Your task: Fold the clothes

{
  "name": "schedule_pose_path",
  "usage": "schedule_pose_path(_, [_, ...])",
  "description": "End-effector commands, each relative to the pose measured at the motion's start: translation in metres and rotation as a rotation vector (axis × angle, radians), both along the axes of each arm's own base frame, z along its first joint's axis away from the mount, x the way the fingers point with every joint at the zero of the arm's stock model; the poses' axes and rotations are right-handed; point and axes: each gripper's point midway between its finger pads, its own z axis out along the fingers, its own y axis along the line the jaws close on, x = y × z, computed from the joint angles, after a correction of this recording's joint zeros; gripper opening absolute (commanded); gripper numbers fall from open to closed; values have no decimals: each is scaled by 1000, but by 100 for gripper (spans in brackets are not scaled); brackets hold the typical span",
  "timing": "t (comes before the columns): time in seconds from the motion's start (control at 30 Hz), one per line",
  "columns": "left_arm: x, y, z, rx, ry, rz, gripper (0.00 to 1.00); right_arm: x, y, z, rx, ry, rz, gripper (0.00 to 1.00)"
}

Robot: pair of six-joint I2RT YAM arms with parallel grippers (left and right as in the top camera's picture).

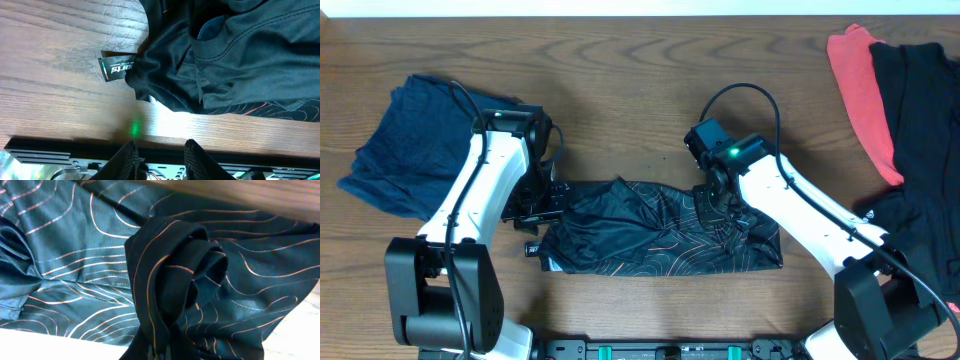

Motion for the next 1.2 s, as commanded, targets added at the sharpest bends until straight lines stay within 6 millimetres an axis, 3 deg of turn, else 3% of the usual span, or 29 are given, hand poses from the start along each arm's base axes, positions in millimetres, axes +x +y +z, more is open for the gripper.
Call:
schedule_pose_path(0.0, [0,2,1,6,-2,7,33,-6,11,3,24,17,11,2])
schedule_pose_path(0.27, [1,2,0,5,-7,7,33,-20,16,3,29,64,33,2])
schedule_pose_path(0.37, [1,2,0,5,-8,7,33,-21,21,3,36,57,46,18])
schedule_pose_path(0.43, [2,2,0,5,-10,7,33,-19,30,4,70,46,56,34])
schedule_pose_path(0.5, [1,2,0,5,-10,7,33,-16,37,4,102,35,62,42])
schedule_pose_path(0.6, [1,2,0,5,-10,8,33,-9,38,4,105,6,60,44])
schedule_pose_path(0.8, [1,2,0,5,-10,8,33,4,20,3,42,-33,22,45])
schedule_pose_path(1.0, [2,2,0,5,-10,8,33,-5,27,0,37,-27,118,59])
schedule_pose_path(1.17, [1,2,0,5,-10,8,33,-15,34,-13,7,-14,165,61])
